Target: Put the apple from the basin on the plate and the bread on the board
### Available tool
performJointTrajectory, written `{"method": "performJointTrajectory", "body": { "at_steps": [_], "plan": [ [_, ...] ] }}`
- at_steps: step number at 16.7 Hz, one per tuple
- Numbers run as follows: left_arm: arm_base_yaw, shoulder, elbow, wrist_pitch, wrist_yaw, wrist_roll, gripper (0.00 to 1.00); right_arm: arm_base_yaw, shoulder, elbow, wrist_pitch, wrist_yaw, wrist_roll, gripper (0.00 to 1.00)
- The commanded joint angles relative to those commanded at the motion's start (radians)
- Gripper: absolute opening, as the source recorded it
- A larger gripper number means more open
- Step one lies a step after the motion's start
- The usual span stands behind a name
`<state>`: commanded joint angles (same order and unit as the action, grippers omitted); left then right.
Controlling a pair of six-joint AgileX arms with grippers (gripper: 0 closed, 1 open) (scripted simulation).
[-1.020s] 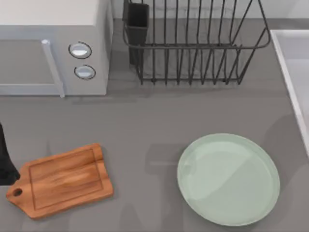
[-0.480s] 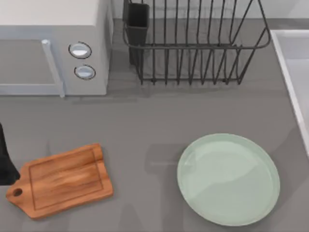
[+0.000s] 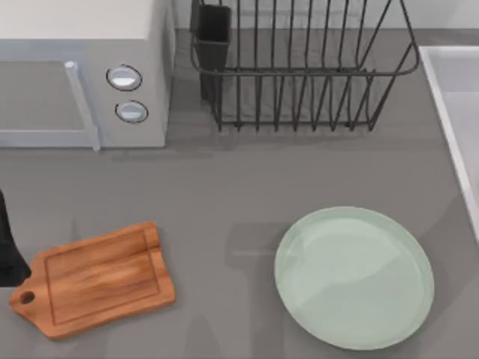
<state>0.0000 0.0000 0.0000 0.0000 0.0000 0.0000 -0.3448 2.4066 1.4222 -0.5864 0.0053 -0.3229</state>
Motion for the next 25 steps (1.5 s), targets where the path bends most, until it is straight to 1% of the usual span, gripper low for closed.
{"method": "performJointTrajectory", "body": {
  "at_steps": [7,8,15,16,18,20,25],
  "plan": [
    [0.000,0.000,0.000,0.000,0.000,0.000,1.00,0.000,0.000,0.000,0.000,0.000,0.000,0.02],
    [0.000,0.000,0.000,0.000,0.000,0.000,1.00,0.000,0.000,0.000,0.000,0.000,0.000,0.00],
    [0.000,0.000,0.000,0.000,0.000,0.000,1.00,0.000,0.000,0.000,0.000,0.000,0.000,0.00],
    [0.000,0.000,0.000,0.000,0.000,0.000,1.00,0.002,-0.067,0.013,-0.036,-0.015,0.009,0.00],
    [0.000,0.000,0.000,0.000,0.000,0.000,1.00,0.001,-0.076,0.022,-0.053,-0.015,0.009,0.00],
    [0.000,0.000,0.000,0.000,0.000,0.000,1.00,0.001,-0.111,0.048,-0.110,-0.015,0.008,0.00],
    [0.000,0.000,0.000,0.000,0.000,0.000,1.00,0.000,-0.231,0.127,-0.324,-0.017,0.006,0.00]
  ]
}}
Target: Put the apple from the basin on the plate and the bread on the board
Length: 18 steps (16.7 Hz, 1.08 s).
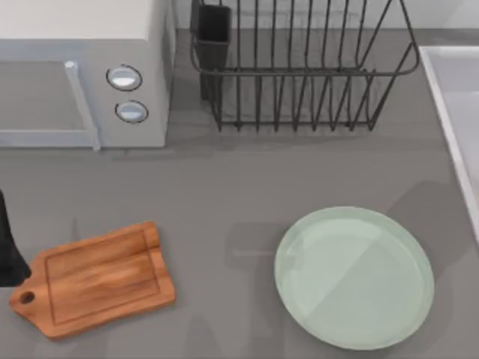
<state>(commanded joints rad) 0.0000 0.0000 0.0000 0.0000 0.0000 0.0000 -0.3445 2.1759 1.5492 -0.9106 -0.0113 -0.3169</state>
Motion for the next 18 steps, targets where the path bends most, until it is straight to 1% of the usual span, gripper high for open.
{"method": "performJointTrajectory", "body": {
  "at_steps": [6,9,13,18],
  "plan": [
    [0.000,0.000,0.000,0.000,0.000,0.000,1.00,0.002,-0.021,0.011,-0.024,-0.001,0.003,0.00],
    [0.000,0.000,0.000,0.000,0.000,0.000,1.00,0.051,-0.061,0.030,-0.035,0.001,0.054,0.00],
    [0.000,0.000,0.000,0.000,0.000,0.000,1.00,0.209,-0.135,0.025,-0.076,0.002,0.218,0.00],
    [0.000,0.000,0.000,0.000,0.000,0.000,1.00,0.496,-0.238,-0.016,-0.157,0.004,0.505,0.00]
  ]
}}
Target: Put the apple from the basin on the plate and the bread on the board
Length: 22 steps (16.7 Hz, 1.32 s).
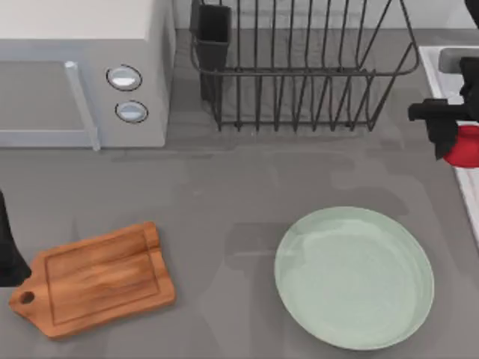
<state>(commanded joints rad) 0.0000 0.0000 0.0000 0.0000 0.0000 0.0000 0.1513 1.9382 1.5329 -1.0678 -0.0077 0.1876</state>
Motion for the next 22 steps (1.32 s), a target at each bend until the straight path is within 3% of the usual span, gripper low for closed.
{"method": "performJointTrajectory", "body": {
  "at_steps": [8,15,22],
  "plan": [
    [0.000,0.000,0.000,0.000,0.000,0.000,1.00,0.411,-0.127,-0.080,-0.130,0.007,0.393,0.00],
    [0.000,0.000,0.000,0.000,0.000,0.000,1.00,0.472,-0.145,-0.093,-0.150,0.008,0.450,0.00],
    [0.000,0.000,0.000,0.000,0.000,0.000,1.00,0.472,-0.145,-0.093,-0.150,0.008,0.450,0.53]
  ]
}}
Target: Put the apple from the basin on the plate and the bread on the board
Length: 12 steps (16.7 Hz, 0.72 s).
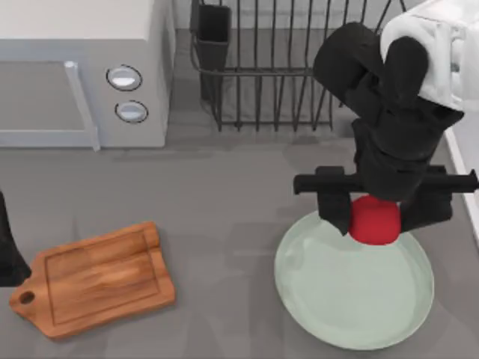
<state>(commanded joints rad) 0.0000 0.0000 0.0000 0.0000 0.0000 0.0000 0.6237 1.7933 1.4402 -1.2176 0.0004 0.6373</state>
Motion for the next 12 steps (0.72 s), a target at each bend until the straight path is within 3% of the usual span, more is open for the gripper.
{"method": "performJointTrajectory", "body": {
  "at_steps": [6,12],
  "plan": [
    [0.000,0.000,0.000,0.000,0.000,0.000,1.00,0.000,0.000,0.000,0.000,0.000,0.000,0.98],
    [0.000,0.000,0.000,0.000,0.000,0.000,1.00,0.000,0.000,0.000,0.000,0.000,0.000,1.00]
  ]
}}
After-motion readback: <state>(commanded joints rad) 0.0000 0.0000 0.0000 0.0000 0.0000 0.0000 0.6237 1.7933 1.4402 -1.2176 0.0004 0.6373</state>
